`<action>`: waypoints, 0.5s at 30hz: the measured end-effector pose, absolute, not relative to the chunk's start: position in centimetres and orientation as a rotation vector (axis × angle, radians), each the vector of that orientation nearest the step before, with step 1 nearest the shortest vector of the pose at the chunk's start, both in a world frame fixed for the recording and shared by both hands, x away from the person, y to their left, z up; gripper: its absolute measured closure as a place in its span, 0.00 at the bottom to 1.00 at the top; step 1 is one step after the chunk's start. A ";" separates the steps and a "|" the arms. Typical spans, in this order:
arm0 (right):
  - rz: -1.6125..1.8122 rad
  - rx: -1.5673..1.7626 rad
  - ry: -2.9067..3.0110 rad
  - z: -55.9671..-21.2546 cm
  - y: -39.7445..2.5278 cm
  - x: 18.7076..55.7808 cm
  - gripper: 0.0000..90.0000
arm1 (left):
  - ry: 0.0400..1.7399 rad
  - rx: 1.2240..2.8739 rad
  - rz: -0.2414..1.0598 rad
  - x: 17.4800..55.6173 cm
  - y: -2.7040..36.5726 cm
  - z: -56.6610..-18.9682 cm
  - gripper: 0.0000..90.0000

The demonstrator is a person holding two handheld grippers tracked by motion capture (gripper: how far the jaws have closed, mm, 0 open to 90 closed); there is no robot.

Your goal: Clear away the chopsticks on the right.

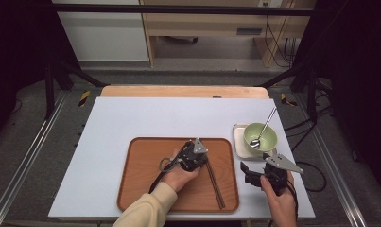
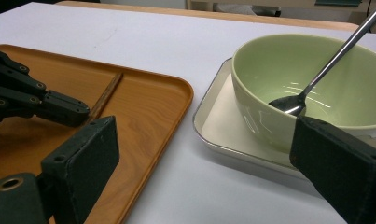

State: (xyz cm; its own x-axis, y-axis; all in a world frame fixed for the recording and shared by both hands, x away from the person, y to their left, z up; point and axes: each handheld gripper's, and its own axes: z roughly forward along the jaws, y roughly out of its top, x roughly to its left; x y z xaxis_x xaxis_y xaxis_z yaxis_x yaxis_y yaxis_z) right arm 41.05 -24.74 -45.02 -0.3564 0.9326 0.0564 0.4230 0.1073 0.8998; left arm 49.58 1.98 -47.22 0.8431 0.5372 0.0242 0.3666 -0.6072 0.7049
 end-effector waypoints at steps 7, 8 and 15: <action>1.207 1.320 1.846 -45.0 -24.8 41.1 0.10 | 0.622 2.283 0.280 49.5 1.2 -47.3 1.00; 1.207 1.318 1.848 -45.0 -24.8 41.1 0.10 | 0.618 2.281 0.276 49.4 0.9 -47.4 1.00; 1.207 1.320 1.849 -45.0 -24.9 41.0 0.09 | 0.590 2.281 0.256 49.1 -0.2 -47.4 1.00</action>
State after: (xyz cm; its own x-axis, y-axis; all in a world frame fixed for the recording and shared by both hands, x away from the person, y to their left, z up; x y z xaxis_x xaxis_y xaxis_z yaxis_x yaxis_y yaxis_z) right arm 41.02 -24.85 -44.98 -0.3574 0.9322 0.0567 0.4267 0.1090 0.8978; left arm 49.14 -0.19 -47.40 0.8736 0.4866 0.0048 0.3359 -0.6102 0.7175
